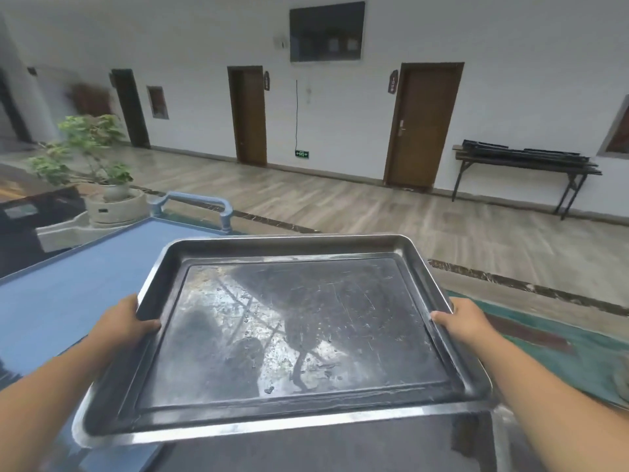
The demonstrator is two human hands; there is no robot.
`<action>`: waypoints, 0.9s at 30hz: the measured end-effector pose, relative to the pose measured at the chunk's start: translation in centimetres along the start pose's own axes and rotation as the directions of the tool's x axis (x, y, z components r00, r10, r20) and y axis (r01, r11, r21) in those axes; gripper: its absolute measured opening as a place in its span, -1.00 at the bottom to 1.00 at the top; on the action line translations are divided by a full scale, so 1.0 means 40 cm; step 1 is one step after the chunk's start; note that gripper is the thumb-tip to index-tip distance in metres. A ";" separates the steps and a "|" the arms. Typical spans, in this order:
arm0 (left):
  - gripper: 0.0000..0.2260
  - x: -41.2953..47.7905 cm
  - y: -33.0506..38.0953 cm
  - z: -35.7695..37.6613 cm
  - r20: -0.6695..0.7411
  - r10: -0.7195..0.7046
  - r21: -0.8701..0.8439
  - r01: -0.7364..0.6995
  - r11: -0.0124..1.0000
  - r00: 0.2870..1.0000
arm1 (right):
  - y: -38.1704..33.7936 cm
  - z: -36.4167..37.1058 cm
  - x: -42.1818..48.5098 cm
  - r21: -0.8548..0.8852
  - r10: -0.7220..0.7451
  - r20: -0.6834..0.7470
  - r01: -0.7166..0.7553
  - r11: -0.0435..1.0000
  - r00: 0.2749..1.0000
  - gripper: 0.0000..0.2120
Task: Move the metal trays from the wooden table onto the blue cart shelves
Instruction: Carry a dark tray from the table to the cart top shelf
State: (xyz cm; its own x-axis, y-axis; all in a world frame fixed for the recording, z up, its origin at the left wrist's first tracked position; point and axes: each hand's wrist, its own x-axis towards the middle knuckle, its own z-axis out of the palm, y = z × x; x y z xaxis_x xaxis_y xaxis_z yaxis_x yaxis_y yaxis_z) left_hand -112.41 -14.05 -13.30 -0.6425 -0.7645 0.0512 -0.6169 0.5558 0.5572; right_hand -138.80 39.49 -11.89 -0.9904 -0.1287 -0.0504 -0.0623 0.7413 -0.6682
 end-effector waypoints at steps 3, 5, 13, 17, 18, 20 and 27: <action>-0.71 0.113 -0.042 0.004 -0.009 -0.026 -0.003 0.026 1.000 1.000 | -0.088 0.084 0.111 -0.007 -0.028 0.019 0.028 1.000 0.999 -0.93; -0.71 0.193 -0.070 0.002 -0.009 -0.051 -0.007 0.051 0.999 0.999 | -0.153 0.139 0.185 -0.012 -0.048 0.034 0.049 0.999 0.998 -0.93; -0.70 0.431 -0.170 -0.070 -0.105 -0.156 -0.024 0.155 0.988 0.982 | -0.431 0.353 0.444 -0.028 -0.116 0.101 0.119 0.992 0.988 -0.92; -0.73 0.499 -0.229 -0.115 -0.129 -0.213 -0.016 0.213 0.977 0.968 | -0.539 0.464 0.547 -0.010 -0.171 0.148 0.174 0.985 0.974 -0.93; -0.73 0.516 -0.243 -0.123 -0.134 -0.224 -0.016 0.224 0.974 0.965 | -0.564 0.492 0.572 -0.006 -0.184 0.160 0.188 0.982 0.970 -0.94; -0.72 0.548 -0.273 -0.133 -0.159 -0.245 -0.024 0.245 0.969 0.956 | -0.613 0.545 0.622 0.006 -0.209 0.188 0.212 0.977 0.960 -0.94; -0.75 0.648 -0.341 -0.133 -0.241 -0.371 -0.060 0.368 0.928 0.897 | -0.781 0.732 0.833 0.028 -0.293 0.300 0.299 0.954 0.908 -0.92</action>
State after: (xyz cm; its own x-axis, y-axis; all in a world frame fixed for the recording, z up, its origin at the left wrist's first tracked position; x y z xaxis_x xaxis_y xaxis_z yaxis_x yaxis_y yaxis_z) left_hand -118.22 -43.19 -15.15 -0.2377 -0.9706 0.0385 -0.7819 0.2147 0.5853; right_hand -166.24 -7.23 -14.42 -0.8438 -0.5317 -0.0726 -0.3520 0.6505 -0.6730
